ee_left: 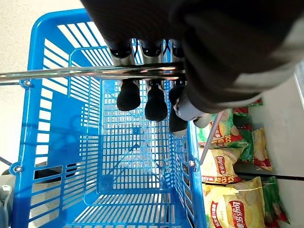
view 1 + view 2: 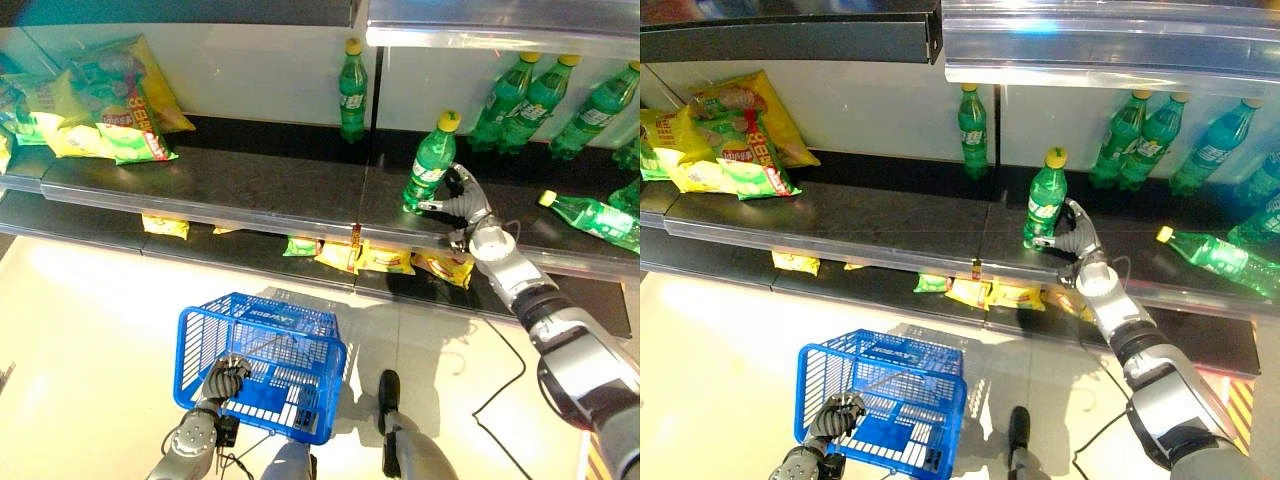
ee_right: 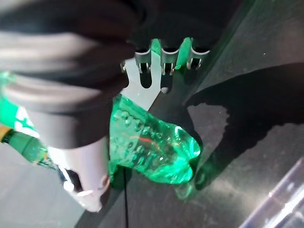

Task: Pick up the snacks into the basket

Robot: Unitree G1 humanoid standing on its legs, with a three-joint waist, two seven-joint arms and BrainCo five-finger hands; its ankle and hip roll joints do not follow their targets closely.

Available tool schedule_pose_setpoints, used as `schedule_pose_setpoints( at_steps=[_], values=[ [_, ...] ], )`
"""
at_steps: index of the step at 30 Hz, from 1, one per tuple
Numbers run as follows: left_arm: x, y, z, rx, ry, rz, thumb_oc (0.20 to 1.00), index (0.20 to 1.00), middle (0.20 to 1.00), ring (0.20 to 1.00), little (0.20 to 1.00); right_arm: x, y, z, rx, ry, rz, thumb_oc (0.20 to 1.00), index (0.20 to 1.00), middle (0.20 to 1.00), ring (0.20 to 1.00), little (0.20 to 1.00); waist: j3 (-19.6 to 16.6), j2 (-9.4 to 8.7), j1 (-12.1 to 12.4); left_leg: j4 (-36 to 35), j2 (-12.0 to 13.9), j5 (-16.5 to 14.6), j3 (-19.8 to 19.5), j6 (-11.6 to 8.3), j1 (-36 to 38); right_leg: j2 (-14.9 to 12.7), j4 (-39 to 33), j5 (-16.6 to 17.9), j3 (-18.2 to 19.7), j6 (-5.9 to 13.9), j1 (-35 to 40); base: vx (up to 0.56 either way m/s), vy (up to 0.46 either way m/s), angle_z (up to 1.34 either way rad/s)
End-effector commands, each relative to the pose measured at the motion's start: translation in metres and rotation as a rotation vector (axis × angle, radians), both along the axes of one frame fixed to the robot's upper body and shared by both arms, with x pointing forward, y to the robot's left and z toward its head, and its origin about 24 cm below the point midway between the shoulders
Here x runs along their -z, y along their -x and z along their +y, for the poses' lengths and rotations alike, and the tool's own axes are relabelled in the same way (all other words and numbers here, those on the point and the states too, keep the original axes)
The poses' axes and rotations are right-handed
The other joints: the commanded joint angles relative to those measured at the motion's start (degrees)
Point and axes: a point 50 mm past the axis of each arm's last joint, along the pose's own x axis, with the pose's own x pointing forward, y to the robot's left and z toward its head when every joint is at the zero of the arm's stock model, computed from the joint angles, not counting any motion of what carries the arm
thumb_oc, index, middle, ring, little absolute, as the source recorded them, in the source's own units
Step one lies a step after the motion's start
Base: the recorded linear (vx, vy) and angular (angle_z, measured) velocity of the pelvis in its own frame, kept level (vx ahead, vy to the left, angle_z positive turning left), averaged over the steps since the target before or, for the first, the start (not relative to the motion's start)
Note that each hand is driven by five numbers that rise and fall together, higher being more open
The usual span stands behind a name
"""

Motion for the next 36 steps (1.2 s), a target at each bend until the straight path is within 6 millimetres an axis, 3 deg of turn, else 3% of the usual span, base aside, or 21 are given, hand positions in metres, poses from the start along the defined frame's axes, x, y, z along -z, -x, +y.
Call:
schedule_pose_setpoints(
  at_steps=[1,7,19,25,29,33,34,35,36],
  values=[
    [-0.020,-0.002,0.005,0.042,-0.040,-0.113,0.200,0.200,0.200,0.200,0.200,-0.040,-0.002,0.001,-0.003,0.076,-0.112,1.000,1.000,1.000,1.000,1.000,-1.8,-1.15,1.1,0.0,-1.2,1.9,-1.4,0.41,-3.0,-2.8,9.4,-12.1,1.1,6.03,0.8,0.00,0.000,0.00],
    [-0.018,-0.002,0.002,0.055,-0.039,-0.101,0.200,0.200,0.200,0.200,0.200,-0.048,-0.005,-0.003,0.023,0.078,-0.110,1.000,1.000,1.000,1.000,1.000,-1.8,-0.77,1.5,-0.3,-1.2,2.1,-1.8,0.27,-3.0,-3.0,9.9,-12.7,0.7,6.02,0.7,0.00,0.000,0.00],
    [-0.024,-0.008,-0.005,0.090,-0.017,-0.120,0.200,0.200,0.200,0.200,0.200,-0.069,-0.008,-0.006,0.057,-0.108,-0.166,1.000,1.000,1.000,1.000,1.000,-2.0,0.93,3.2,-1.1,-1.7,2.8,-3.5,-0.02,-3.2,-4.0,11.2,-13.6,-1.0,5.99,0.5,0.02,-0.009,0.08],
    [-0.024,-0.010,-0.006,0.095,-0.010,-0.119,0.200,0.200,0.200,0.200,0.200,-0.065,-0.008,-0.007,0.017,-0.280,-0.176,1.000,1.000,1.000,1.000,1.000,-2.2,1.51,4.0,-1.3,-2.2,3.1,-4.9,-0.13,-3.5,-4.8,11.8,-14.2,-2.3,5.93,0.6,0.02,-0.011,0.16],
    [-0.024,-0.012,-0.006,0.100,0.000,-0.113,0.200,0.200,0.200,0.200,0.200,-0.057,-0.009,-0.002,-0.069,-0.529,-0.177,1.000,1.000,1.000,1.000,1.000,-2.2,1.81,4.9,-1.3,-2.4,3.1,-5.4,-0.06,-3.4,-5.1,12.3,-14.5,-2.7,6.04,0.6,0.01,-0.003,0.12],
    [-0.023,-0.013,-0.007,0.111,0.001,-0.106,0.200,0.200,0.200,0.200,0.200,-0.056,-0.010,0.000,-0.084,-0.581,-0.189,1.000,1.000,1.000,1.000,1.000,-2.1,2.12,5.2,-1.4,-2.6,3.3,-5.6,-0.02,-3.5,-5.4,12.8,-14.6,-2.9,6.07,0.3,0.00,0.002,0.01],
    [-0.023,-0.013,-0.008,0.112,0.003,-0.106,0.200,0.200,0.200,0.200,0.200,-0.055,-0.010,0.001,-0.086,-0.590,-0.187,0.366,0.366,0.366,0.366,0.366,-2.1,2.17,5.3,-1.4,-2.6,3.2,-5.6,0.00,-3.5,-5.4,12.8,-14.6,-2.8,6.06,0.3,0.00,0.018,0.05],
    [-0.023,-0.013,-0.008,0.112,0.004,-0.106,0.200,0.200,0.200,0.200,0.200,-0.054,-0.010,0.000,-0.079,-0.592,-0.187,0.200,0.200,0.200,0.200,0.200,-2.1,2.25,5.3,-1.4,-2.7,3.2,-5.6,0.04,-3.5,-5.5,12.9,-14.6,-2.8,6.06,0.3,0.01,0.005,0.06],
    [-0.023,-0.013,-0.008,0.112,0.004,-0.106,0.200,0.200,0.200,0.200,0.200,-0.054,-0.010,0.000,-0.079,-0.592,-0.186,0.200,0.200,0.200,0.200,0.200,-2.0,2.13,5.3,-1.3,-2.7,3.0,-5.6,0.03,-3.3,-5.6,13.2,-15.1,-2.7,6.04,0.4,0.00,0.018,0.09]
  ],
)
